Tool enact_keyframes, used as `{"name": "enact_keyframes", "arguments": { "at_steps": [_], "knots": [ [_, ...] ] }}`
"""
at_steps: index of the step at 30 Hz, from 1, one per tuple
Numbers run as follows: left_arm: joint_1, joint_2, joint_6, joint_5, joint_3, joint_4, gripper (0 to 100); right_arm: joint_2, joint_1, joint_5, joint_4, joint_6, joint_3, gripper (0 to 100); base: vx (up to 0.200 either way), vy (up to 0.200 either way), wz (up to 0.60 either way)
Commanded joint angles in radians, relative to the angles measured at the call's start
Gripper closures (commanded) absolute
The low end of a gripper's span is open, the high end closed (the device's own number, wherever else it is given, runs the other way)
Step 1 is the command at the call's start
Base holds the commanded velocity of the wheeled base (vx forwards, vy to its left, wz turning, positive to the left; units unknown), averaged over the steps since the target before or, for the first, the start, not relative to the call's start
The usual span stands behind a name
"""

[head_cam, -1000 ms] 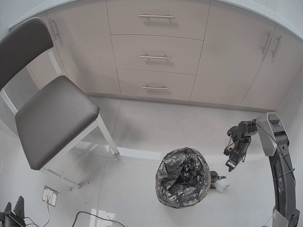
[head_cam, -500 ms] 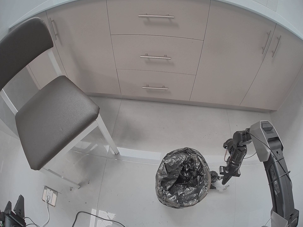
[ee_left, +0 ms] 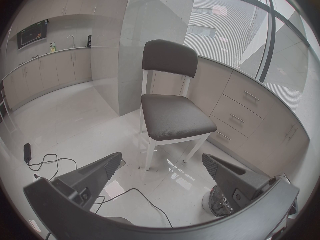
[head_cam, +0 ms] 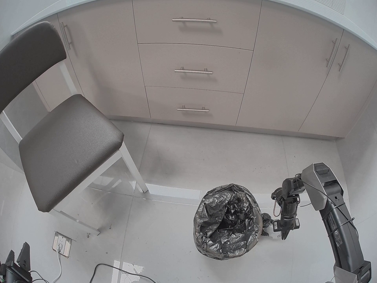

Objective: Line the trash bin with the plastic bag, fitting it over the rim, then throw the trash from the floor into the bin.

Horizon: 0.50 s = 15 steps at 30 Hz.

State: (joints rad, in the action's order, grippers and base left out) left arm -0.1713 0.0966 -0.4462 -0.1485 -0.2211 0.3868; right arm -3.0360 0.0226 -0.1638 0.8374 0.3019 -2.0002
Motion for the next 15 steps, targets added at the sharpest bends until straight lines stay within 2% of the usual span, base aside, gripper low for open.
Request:
{"name": "enact_keyframes", "arguments": {
  "at_steps": [1, 4, 15],
  "knots": [
    [-0.001, 0.002, -0.002, -0.002, 0.002, -0.002, 0, -0.064, 0.03, -0.094, -0.107, 0.065, 0.0, 100, 0.0, 0.0, 0.0],
    [-0.001, 0.002, -0.002, 0.0, 0.002, -0.002, 0, -0.064, 0.031, -0.132, -0.179, 0.089, 0.0, 100, 0.0, 0.0, 0.0],
    [-0.001, 0.002, -0.003, 0.0, 0.003, -0.002, 0, -0.012, 0.019, -0.141, -0.253, 0.075, 0.0, 100, 0.0, 0.0, 0.0]
  ]
}}
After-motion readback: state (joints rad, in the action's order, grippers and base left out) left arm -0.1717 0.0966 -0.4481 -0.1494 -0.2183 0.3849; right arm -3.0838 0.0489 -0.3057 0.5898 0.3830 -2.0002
